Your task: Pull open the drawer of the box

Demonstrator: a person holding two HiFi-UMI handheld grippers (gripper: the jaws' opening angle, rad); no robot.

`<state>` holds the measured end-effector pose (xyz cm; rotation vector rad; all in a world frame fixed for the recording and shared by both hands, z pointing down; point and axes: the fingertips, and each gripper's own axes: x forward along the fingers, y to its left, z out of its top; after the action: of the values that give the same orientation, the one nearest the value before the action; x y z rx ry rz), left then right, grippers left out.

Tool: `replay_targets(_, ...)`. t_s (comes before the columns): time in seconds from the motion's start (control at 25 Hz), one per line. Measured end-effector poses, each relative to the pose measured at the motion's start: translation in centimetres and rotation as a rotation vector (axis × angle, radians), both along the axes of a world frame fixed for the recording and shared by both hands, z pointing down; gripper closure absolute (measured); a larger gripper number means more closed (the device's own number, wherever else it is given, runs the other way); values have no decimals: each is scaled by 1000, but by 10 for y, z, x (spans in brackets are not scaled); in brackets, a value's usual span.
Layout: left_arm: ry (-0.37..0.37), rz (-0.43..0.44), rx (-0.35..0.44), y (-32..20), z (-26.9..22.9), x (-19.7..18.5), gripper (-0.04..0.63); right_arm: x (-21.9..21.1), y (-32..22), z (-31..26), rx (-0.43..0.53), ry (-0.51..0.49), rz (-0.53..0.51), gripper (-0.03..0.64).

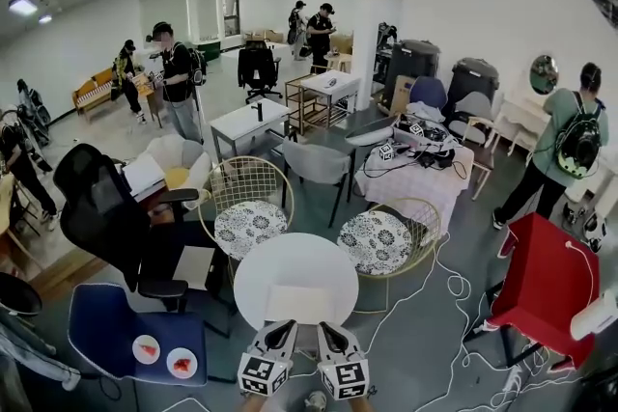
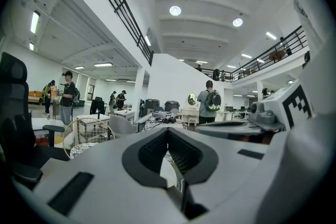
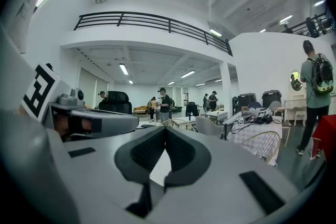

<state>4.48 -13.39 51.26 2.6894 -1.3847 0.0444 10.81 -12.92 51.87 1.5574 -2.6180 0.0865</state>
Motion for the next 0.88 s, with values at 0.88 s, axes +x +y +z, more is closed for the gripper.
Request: replay_targets(0.88,5,5,-14,187,12,-52,583,-51,188,5,-6,12,31,601)
